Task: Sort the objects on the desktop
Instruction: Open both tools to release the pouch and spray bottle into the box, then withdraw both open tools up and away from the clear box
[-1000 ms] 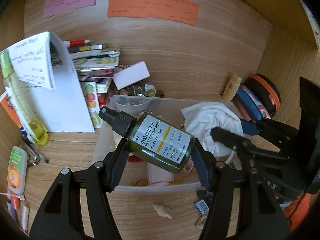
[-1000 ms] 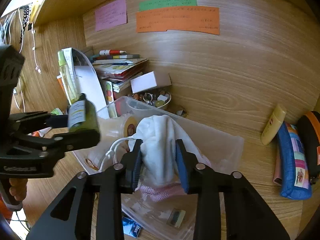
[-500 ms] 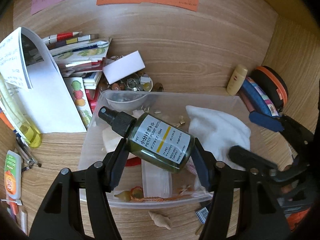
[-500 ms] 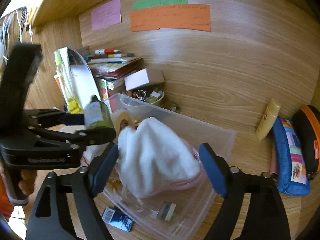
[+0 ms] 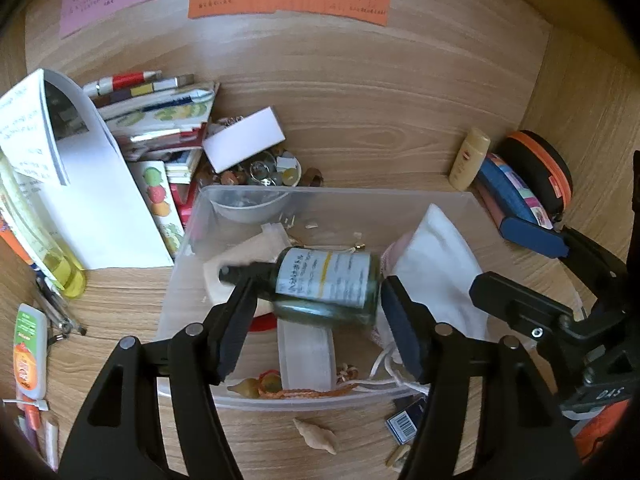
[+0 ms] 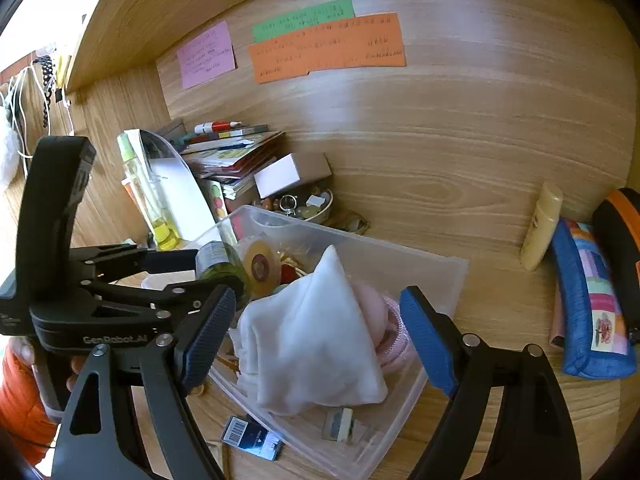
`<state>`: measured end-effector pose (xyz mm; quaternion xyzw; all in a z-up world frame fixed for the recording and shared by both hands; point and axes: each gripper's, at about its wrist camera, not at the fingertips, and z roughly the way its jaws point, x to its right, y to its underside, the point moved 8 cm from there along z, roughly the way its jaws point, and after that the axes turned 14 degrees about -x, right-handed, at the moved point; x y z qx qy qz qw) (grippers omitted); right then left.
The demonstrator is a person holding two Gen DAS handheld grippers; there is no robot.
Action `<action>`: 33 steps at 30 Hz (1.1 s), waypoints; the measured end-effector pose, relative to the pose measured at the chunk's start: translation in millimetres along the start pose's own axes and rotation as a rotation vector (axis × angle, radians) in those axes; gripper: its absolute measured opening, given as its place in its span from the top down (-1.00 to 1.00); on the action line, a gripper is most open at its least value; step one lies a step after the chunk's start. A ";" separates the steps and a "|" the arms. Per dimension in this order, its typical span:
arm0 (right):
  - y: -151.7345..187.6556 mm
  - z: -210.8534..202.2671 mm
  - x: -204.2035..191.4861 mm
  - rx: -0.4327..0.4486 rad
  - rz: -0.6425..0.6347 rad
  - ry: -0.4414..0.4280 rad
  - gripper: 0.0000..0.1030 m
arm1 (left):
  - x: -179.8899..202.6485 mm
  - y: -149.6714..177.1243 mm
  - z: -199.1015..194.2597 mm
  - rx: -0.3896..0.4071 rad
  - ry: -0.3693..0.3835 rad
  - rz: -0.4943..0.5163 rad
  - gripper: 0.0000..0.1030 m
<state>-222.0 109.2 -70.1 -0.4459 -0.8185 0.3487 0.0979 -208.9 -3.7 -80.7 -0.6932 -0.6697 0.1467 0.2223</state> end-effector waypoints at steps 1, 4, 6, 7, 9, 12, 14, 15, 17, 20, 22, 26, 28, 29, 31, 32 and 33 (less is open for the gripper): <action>0.3 -0.4 0.6 0.000 0.001 0.001 -0.59 | -0.6 0.7 -1.7 0.002 -0.001 -0.002 -0.28; 0.9 0.7 1.0 -0.005 0.003 0.004 -0.60 | -2.9 2.6 -7.9 0.014 -0.012 -0.010 -0.32; 1.1 1.7 0.6 -0.008 0.007 -0.012 -0.60 | -4.9 4.8 -12.7 0.022 -0.014 -0.017 -0.35; 1.5 2.6 1.5 -0.012 0.011 -0.010 -0.60 | -5.6 5.9 -14.9 0.026 -0.018 -0.021 -0.37; 1.7 5.4 3.0 -0.019 0.015 -0.004 -0.60 | -8.0 9.0 -20.9 0.039 -0.035 -0.025 -0.44; 2.4 9.6 5.1 -0.032 0.023 0.001 -0.60 | -12.4 15.9 -30.1 0.051 -0.063 -0.026 -0.45; 2.7 11.2 6.4 -0.038 0.025 0.011 -0.60 | -17.2 21.4 -37.0 0.062 -0.075 -0.033 -0.49; 2.5 11.5 6.1 -0.039 0.025 0.007 -0.60 | -20.3 24.6 -41.0 0.071 -0.081 -0.040 -0.55; 1.6 10.9 4.9 -0.035 0.027 -0.002 -0.60 | -26.1 31.7 -50.2 0.094 -0.091 -0.054 -0.63; 0.0 9.1 3.0 -0.036 0.031 -0.005 -0.60 | -33.4 41.8 -60.6 0.115 -0.116 -0.060 -0.66; -1.9 5.8 2.0 -0.029 0.034 0.005 -0.60 | -37.6 48.8 -66.1 0.125 -0.126 -0.062 -0.67; -2.5 -5.3 -4.7 -0.008 0.019 0.028 -0.60 | -46.5 62.3 -70.7 0.125 -0.110 -0.091 -0.72; -1.1 -10.1 -10.2 -0.001 0.012 0.024 -0.60 | -49.4 68.2 -69.7 0.119 -0.097 -0.102 -0.72; -0.3 -11.6 -12.8 -0.001 0.010 0.024 -0.60 | -51.0 71.1 -69.1 0.115 -0.093 -0.106 -0.72; 2.6 -15.6 -18.6 0.002 0.005 0.027 -0.60 | -54.3 76.8 -66.6 0.106 -0.084 -0.114 -0.72; 4.4 -18.0 -21.4 0.004 0.001 0.030 -0.60 | -56.0 79.3 -65.3 0.102 -0.084 -0.118 -0.72; 5.8 -19.9 -23.2 0.006 0.000 0.031 -0.60 | -58.4 82.1 -63.5 0.098 -0.087 -0.121 -0.72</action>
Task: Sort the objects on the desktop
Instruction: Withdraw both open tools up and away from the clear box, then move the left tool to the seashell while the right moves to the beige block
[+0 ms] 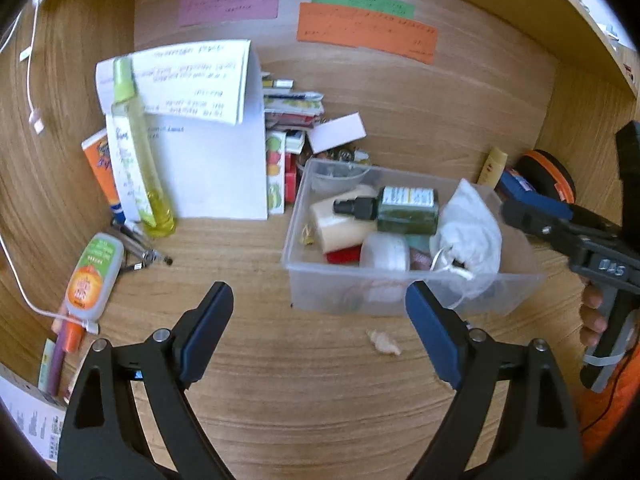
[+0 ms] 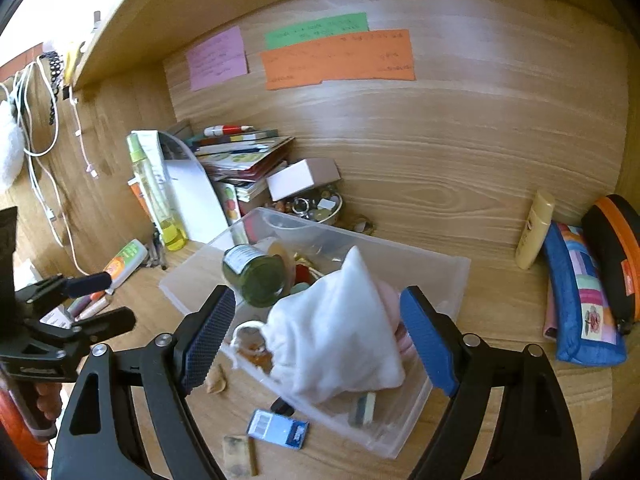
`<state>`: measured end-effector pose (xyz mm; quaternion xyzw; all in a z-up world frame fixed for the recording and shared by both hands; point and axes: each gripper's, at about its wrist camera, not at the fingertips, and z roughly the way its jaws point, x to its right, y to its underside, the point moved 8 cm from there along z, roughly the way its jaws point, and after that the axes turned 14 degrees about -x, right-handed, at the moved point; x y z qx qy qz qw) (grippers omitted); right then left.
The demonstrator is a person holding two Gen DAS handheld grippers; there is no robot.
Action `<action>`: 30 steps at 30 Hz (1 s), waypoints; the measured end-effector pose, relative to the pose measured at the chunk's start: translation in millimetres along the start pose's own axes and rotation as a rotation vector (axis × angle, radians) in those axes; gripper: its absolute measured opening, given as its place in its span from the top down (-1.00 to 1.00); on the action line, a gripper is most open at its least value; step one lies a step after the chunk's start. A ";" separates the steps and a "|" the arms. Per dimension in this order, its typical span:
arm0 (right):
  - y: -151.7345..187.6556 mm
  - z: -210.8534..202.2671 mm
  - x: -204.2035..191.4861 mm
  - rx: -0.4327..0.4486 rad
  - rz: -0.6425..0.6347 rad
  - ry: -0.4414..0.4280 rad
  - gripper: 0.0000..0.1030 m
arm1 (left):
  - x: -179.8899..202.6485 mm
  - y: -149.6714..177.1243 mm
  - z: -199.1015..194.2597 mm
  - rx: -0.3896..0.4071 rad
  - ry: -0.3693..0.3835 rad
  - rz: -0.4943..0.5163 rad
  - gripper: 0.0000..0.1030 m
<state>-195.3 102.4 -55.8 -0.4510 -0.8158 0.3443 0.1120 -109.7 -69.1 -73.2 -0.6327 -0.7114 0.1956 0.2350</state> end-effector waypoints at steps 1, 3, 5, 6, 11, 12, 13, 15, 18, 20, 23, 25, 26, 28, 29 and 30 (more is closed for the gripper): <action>2.3 -2.6 -2.0 0.001 -0.002 0.005 -0.60 | -1.7 2.0 1.1 -0.001 -0.004 -0.005 -0.72; 6.4 -6.7 -5.1 0.003 -0.004 0.014 -0.60 | -6.3 5.9 3.7 -0.006 -0.006 -0.017 -0.72; 12.3 -11.6 -7.5 0.005 -0.003 0.019 -0.60 | -9.9 10.1 7.7 -0.018 0.011 -0.027 -0.72; 15.3 -13.0 -8.6 0.004 0.001 0.018 -0.60 | -11.4 12.5 9.7 -0.024 0.016 -0.031 -0.72; 34.7 -13.8 -11.5 -0.025 0.019 0.042 -0.60 | -9.8 23.9 21.8 -0.059 0.037 -0.014 -0.72; 39.5 -13.3 -11.7 -0.033 0.026 0.046 -0.60 | -7.6 26.5 25.2 -0.071 0.044 -0.006 -0.72; 44.2 -12.7 -11.7 -0.042 0.032 0.049 -0.60 | -4.4 29.6 28.8 -0.083 0.051 0.006 -0.72; 52.5 -11.4 -11.7 -0.053 0.041 0.061 -0.60 | 2.9 34.7 35.6 -0.104 0.063 0.037 -0.72; 67.5 -7.5 -12.5 -0.079 0.051 0.071 -0.61 | 13.5 39.1 46.1 -0.129 0.067 0.080 -0.72; 75.5 -7.5 -15.3 -0.074 0.042 0.095 -0.63 | 18.8 40.2 52.7 -0.145 0.072 0.095 -0.72; 87.4 -1.7 -20.8 -0.111 0.027 0.104 -0.63 | 24.3 39.7 60.2 -0.158 0.080 0.108 -0.72; 94.6 0.4 -26.0 -0.126 0.013 0.090 -0.63 | 27.4 39.2 64.0 -0.162 0.082 0.116 -0.65; 97.6 2.0 -28.3 -0.133 0.008 0.084 -0.63 | 29.3 39.1 65.9 -0.165 0.082 0.123 -0.51; 104.8 7.2 -33.2 -0.153 -0.007 0.073 -0.62 | 32.3 39.5 70.1 -0.183 0.091 0.137 -0.35; 107.8 9.7 -35.2 -0.162 -0.012 0.065 -0.59 | 33.4 40.0 72.0 -0.190 0.096 0.138 -0.33; 111.2 12.7 -37.4 -0.172 -0.020 0.056 -0.59 | 34.3 39.9 73.6 -0.193 0.099 0.137 -0.33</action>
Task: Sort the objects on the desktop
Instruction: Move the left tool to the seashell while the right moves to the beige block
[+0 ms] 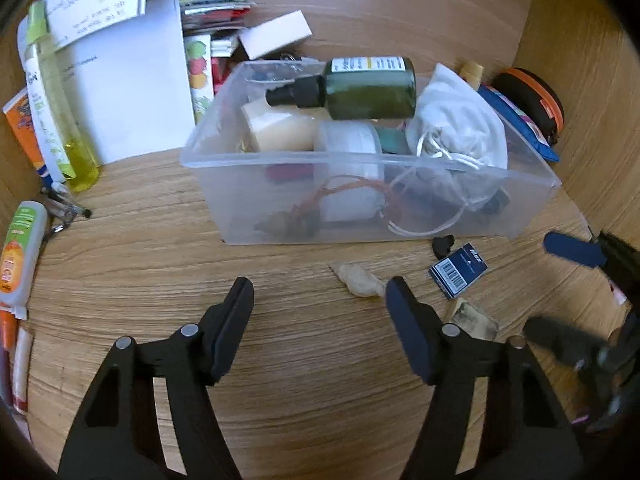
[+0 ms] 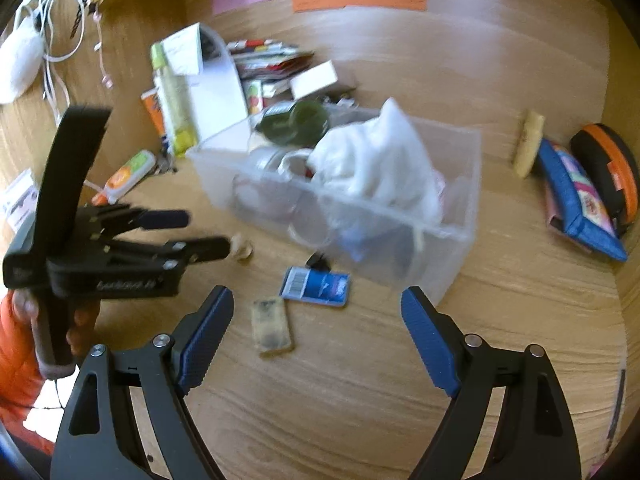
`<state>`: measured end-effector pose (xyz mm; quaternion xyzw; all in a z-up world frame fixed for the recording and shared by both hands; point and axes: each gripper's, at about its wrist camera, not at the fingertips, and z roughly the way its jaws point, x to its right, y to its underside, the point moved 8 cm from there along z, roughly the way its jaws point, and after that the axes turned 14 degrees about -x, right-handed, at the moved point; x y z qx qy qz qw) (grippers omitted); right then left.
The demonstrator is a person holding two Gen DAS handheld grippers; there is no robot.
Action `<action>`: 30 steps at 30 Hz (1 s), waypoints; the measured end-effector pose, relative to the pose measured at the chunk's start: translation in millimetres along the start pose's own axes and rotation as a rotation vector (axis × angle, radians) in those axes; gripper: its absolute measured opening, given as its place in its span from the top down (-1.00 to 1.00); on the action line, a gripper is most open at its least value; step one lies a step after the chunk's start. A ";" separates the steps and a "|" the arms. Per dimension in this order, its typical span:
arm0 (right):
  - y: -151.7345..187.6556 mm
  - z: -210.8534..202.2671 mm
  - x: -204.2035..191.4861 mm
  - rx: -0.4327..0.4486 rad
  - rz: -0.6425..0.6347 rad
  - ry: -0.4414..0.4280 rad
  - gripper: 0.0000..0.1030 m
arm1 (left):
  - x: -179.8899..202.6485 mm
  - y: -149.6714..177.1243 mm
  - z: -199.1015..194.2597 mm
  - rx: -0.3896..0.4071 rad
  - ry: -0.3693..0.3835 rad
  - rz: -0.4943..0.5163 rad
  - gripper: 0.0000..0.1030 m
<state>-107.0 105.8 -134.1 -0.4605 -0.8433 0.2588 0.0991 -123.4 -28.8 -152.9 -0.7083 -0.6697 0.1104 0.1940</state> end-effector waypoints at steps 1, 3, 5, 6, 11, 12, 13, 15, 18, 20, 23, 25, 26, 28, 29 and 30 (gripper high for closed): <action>3.0 4.2 -3.2 -0.014 -0.011 -0.008 -0.59 | 1.0 -0.5 1.4 -0.003 0.000 0.001 -0.32; 8.1 12.0 -9.6 -0.041 -0.037 -0.019 -0.50 | 4.0 -0.7 3.1 -0.008 0.006 0.010 -0.23; 11.8 19.0 -14.4 -0.066 -0.058 -0.029 -0.34 | 7.3 -1.2 4.8 -0.013 0.009 0.020 -0.19; 13.4 22.4 -16.1 -0.079 -0.065 -0.034 -0.22 | 9.1 -1.5 6.0 -0.015 0.009 0.026 -0.17; 15.3 34.8 -18.1 -0.122 -0.069 -0.066 0.06 | 17.8 -4.2 12.0 -0.030 0.008 0.051 0.03; 15.4 35.9 -18.8 -0.126 -0.073 -0.068 0.10 | 18.7 -4.9 13.4 -0.033 0.008 0.052 0.08; 15.1 36.8 -19.8 -0.126 -0.077 -0.069 0.13 | 19.3 -5.7 15.1 -0.037 0.009 0.054 0.11; 15.3 37.9 -20.9 -0.129 -0.081 -0.071 0.19 | 20.6 -6.2 15.7 -0.034 -0.006 0.061 0.15; 15.6 38.9 -22.8 -0.130 -0.092 -0.074 0.24 | 20.6 -5.3 14.8 -0.030 -0.013 0.062 0.18; 15.6 40.1 -23.0 -0.129 -0.097 -0.074 0.26 | 20.2 -3.9 13.1 -0.026 -0.020 0.059 0.20; 15.2 40.8 -24.4 -0.124 -0.106 -0.080 0.41 | 18.7 -3.1 12.8 -0.016 -0.048 0.056 0.39; 14.9 41.3 -26.1 -0.122 -0.114 -0.088 0.54 | 14.7 -4.4 13.4 -0.010 -0.073 0.044 0.55; 14.4 41.8 -27.0 -0.123 -0.119 -0.088 0.55 | 13.6 -4.7 13.3 -0.009 -0.078 0.040 0.59; 14.6 41.5 -27.9 -0.123 -0.121 -0.091 0.57 | 12.2 -4.9 13.1 -0.008 -0.078 0.034 0.68; 14.6 41.2 -27.5 -0.123 -0.120 -0.092 0.57 | 11.7 -4.8 12.8 -0.007 -0.077 0.032 0.69; 14.5 41.0 -27.1 -0.123 -0.117 -0.095 0.57 | 11.4 -4.6 12.7 -0.007 -0.075 0.030 0.69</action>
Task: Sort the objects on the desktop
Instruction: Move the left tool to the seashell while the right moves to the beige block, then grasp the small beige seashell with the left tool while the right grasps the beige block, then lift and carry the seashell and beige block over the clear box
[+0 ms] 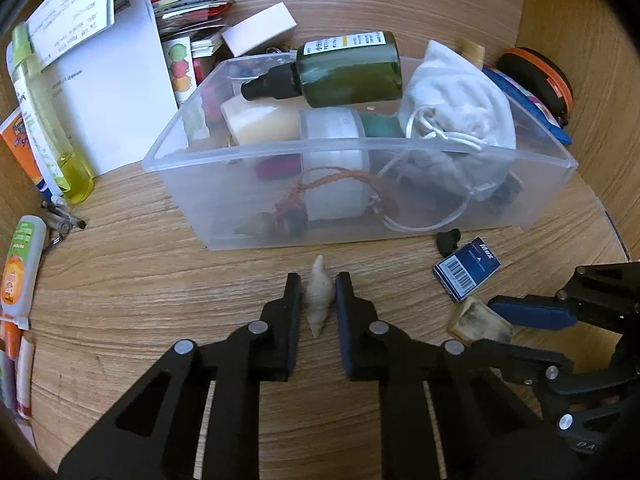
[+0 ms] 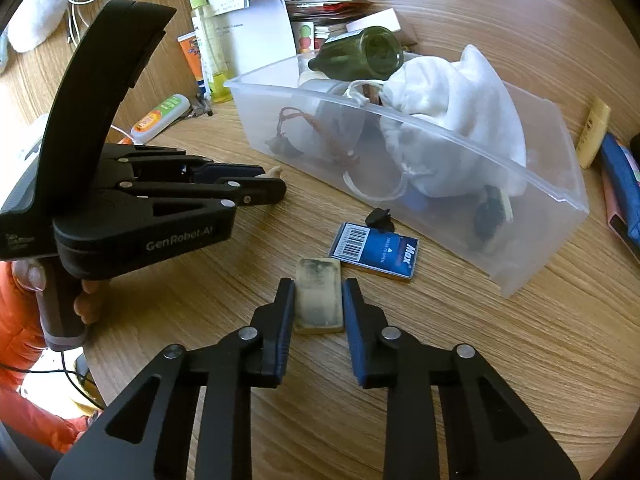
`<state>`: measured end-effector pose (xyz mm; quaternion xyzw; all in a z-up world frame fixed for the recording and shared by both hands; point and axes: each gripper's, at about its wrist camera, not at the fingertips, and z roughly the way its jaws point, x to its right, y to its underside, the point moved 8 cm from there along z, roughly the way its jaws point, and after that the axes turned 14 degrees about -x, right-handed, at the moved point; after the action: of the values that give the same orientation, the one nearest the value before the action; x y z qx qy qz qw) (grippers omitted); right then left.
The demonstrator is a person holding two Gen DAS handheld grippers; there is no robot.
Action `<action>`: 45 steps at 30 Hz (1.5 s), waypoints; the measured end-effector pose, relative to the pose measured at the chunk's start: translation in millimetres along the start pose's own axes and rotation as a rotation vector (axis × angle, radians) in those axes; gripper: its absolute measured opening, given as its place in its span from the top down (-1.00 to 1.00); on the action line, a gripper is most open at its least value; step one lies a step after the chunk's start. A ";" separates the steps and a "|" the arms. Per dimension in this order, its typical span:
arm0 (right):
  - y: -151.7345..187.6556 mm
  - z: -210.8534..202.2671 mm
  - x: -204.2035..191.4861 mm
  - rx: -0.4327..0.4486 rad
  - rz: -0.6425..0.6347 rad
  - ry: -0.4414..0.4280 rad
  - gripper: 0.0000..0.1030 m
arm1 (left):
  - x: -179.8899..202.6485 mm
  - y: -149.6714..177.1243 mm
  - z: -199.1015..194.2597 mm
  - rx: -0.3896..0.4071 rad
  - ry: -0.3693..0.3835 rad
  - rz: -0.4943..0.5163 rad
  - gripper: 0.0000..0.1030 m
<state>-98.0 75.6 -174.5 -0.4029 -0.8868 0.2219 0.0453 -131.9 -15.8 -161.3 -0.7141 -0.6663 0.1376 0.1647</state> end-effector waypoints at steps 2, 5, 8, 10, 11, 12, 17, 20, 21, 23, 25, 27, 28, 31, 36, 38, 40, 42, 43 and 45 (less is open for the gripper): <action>-0.1 0.0 0.0 -0.001 0.005 -0.003 0.58 | -0.8 0.3 0.3 0.000 -0.003 -0.004 0.69; -0.3 -0.2 0.9 0.001 0.004 -0.001 0.58 | -1.1 1.0 0.0 0.001 -0.004 -0.014 0.69; -1.3 -4.7 0.1 0.015 -0.001 -0.001 0.58 | -4.3 3.9 -3.7 0.008 0.002 -0.031 0.69; -3.1 -9.8 -1.1 0.029 -0.002 0.002 0.58 | -6.4 3.9 -7.7 0.017 0.009 -0.045 0.69; -3.6 -12.4 -1.7 0.034 -0.005 0.002 0.58 | -6.8 4.1 -9.7 0.022 0.012 -0.050 0.69; -4.3 -15.0 -2.2 0.040 -0.007 0.004 0.58 | -7.9 4.5 -12.4 0.029 0.015 -0.056 0.69; -9.0 -32.1 -3.9 0.081 -0.018 0.021 0.58 | -11.3 5.4 -29.2 0.072 0.035 -0.079 0.69; -13.4 -42.0 -3.4 0.106 -0.019 0.028 0.58 | -14.7 6.6 -41.4 0.101 0.049 -0.094 0.69; -15.4 -45.5 -3.0 0.115 -0.018 0.032 0.58 | -15.9 6.0 -45.9 0.112 0.053 -0.098 0.69; -18.4 -53.2 -1.6 0.132 -0.021 0.039 0.58 | -17.8 4.3 -54.8 0.132 0.057 -0.104 0.69; -23.2 -60.7 -0.8 0.150 -0.020 0.049 0.58 | -20.2 2.2 -63.5 0.152 0.060 -0.109 0.69; -26.3 -67.5 1.5 0.165 -0.018 0.055 0.58 | -22.6 -0.1 -71.1 0.171 0.059 -0.112 0.69; -28.3 -71.1 2.8 0.173 -0.016 0.059 0.58 | -23.9 -2.4 -74.3 0.180 0.060 -0.113 0.69; -34.0 -79.9 7.4 0.196 -0.011 0.070 0.58 | -27.7 -7.1 -85.4 0.208 0.061 -0.117 0.69; -47.4 -93.7 20.0 0.236 0.006 0.092 0.58 | -31.8 -17.9 -99.2 0.246 0.058 -0.122 0.69; -52.5 -98.8 26.8 0.251 0.018 0.100 0.58 | -32.4 -23.3 -102.3 0.258 0.050 -0.117 0.69; -56.7 -103.7 34.6 0.264 0.032 0.108 0.58 | -32.8 -28.5 -103.8 0.265 0.041 -0.110 0.69; -59.5 -108.0 41.2 0.275 0.042 0.110 0.58 | -33.3 -33.3 -103.4 0.265 0.033 -0.103 0.69; -61.5 -110.3 44.7 0.281 0.044 0.114 0.58 | -33.4 -35.7 -102.3 0.265 0.030 -0.099 0.69; -65.0 -112.5 49.7 0.290 0.049 0.121 0.58 | -34.0 -40.7 -99.6 0.262 0.027 -0.095 0.69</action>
<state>-147.3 114.8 -50.5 -0.4262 -0.8311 0.3237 0.1509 -129.9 -52.4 -54.6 -0.6560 -0.6734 0.2058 0.2718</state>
